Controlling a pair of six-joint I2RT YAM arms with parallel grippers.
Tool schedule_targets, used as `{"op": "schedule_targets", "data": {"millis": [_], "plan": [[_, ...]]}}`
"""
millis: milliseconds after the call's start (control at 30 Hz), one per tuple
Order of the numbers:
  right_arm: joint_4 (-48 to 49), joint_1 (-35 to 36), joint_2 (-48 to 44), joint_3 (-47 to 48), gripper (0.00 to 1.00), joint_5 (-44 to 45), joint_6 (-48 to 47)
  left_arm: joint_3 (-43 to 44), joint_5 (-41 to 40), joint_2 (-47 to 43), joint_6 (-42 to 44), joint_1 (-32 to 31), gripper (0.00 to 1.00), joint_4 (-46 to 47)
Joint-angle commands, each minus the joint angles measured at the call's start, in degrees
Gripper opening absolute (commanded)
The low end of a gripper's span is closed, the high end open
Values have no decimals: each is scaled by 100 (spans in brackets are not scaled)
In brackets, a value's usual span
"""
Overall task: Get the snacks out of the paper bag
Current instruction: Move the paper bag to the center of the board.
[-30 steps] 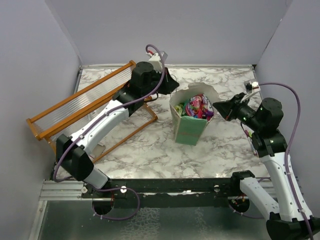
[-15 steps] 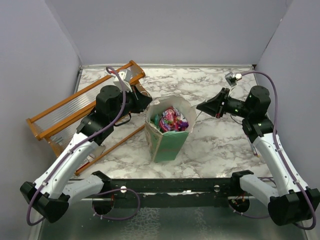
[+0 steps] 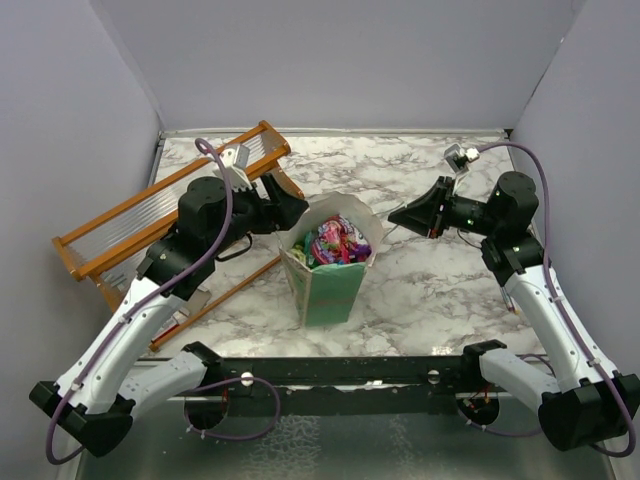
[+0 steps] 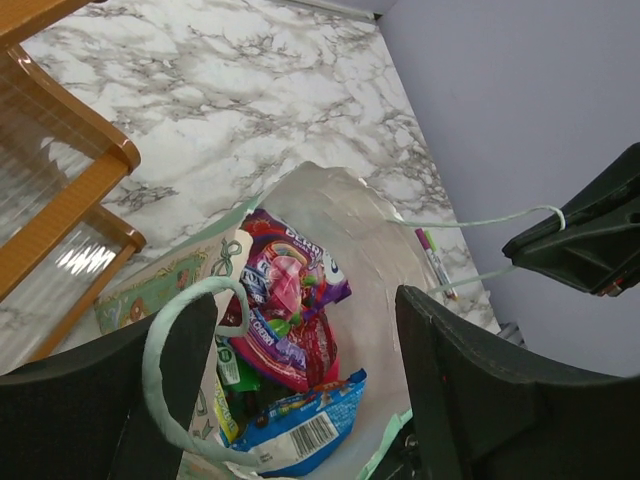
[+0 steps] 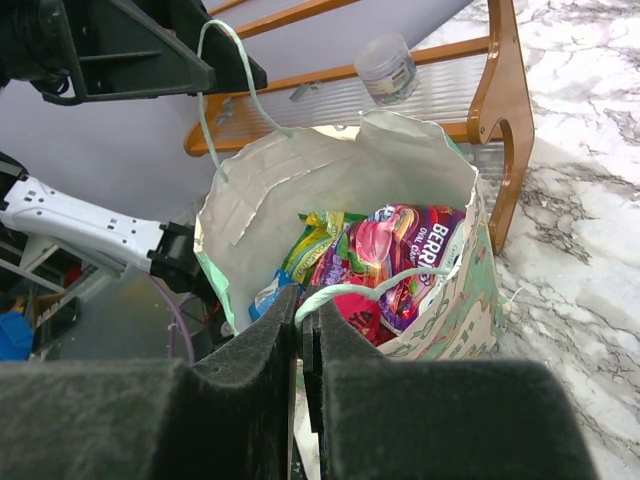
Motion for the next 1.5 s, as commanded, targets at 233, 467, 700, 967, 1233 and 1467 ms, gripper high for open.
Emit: {"op": "schedule_targets", "data": {"millis": [233,467,700,967,1233,1467], "plan": [[-100,33,-61,109,8,110,-262,251,173,-238,-220,17,78,-868],[-148,42,-55,137,8,156,-299,-113,598,-632,-144,21,72,-388],[-243,40,-73,203,8,152,-324,-720,1145,-556,-199,21,67,878],[-354,42,-130,234,8,226,-385,-1156,1734,-437,-356,38,56,1945],[-457,42,-200,207,8,346,-476,-1256,1821,-403,-556,201,46,2189],[-499,42,-220,207,8,405,-518,-1236,1920,-393,-612,484,34,2059]]}}
